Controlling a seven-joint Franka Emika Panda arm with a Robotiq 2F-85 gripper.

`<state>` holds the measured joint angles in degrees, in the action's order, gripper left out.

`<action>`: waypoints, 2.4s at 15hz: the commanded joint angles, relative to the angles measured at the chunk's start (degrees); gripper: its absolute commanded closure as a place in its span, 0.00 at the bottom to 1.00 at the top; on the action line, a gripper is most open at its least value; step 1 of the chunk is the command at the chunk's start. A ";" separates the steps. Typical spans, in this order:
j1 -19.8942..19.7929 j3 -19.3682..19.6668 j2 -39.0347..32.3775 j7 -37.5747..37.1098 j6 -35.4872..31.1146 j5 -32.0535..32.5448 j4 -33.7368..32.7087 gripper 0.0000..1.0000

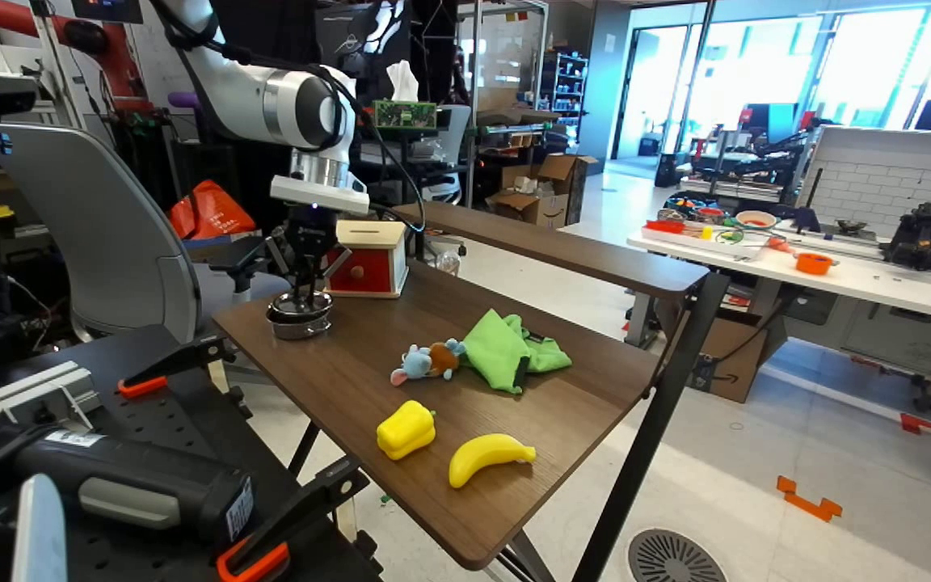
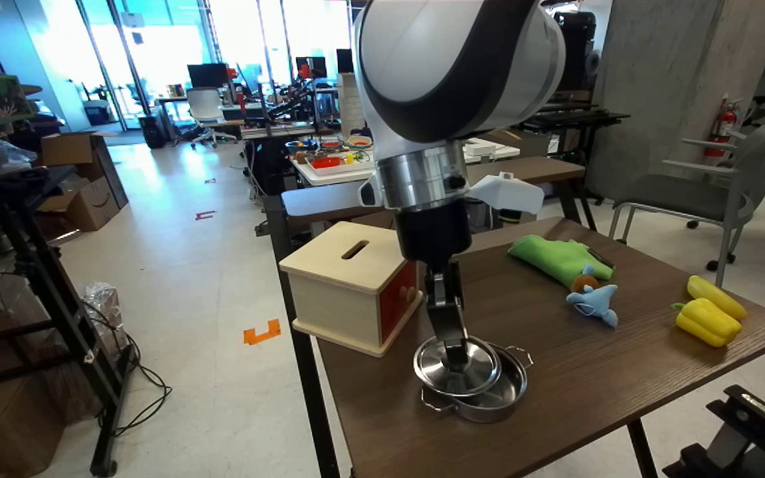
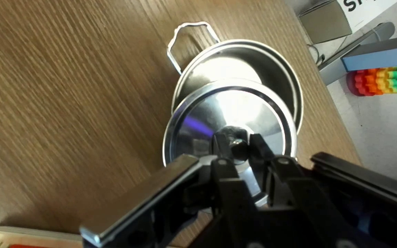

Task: Put the lid on the pot

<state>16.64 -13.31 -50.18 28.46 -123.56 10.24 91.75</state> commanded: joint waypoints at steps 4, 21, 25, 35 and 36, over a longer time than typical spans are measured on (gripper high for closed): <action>0.45 -0.17 -1.45 -0.41 1.98 1.70 -2.24 0.95; -0.46 -0.64 3.68 -0.71 -0.70 1.61 5.26 0.95; -0.57 -0.57 4.95 -0.92 -1.30 1.70 7.37 0.95; -1.14 0.04 4.03 -2.25 -0.82 1.50 5.97 0.95; -1.17 0.09 3.81 -2.29 -0.58 1.49 5.70 0.95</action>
<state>15.89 -13.11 -46.77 27.21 -123.89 10.37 97.19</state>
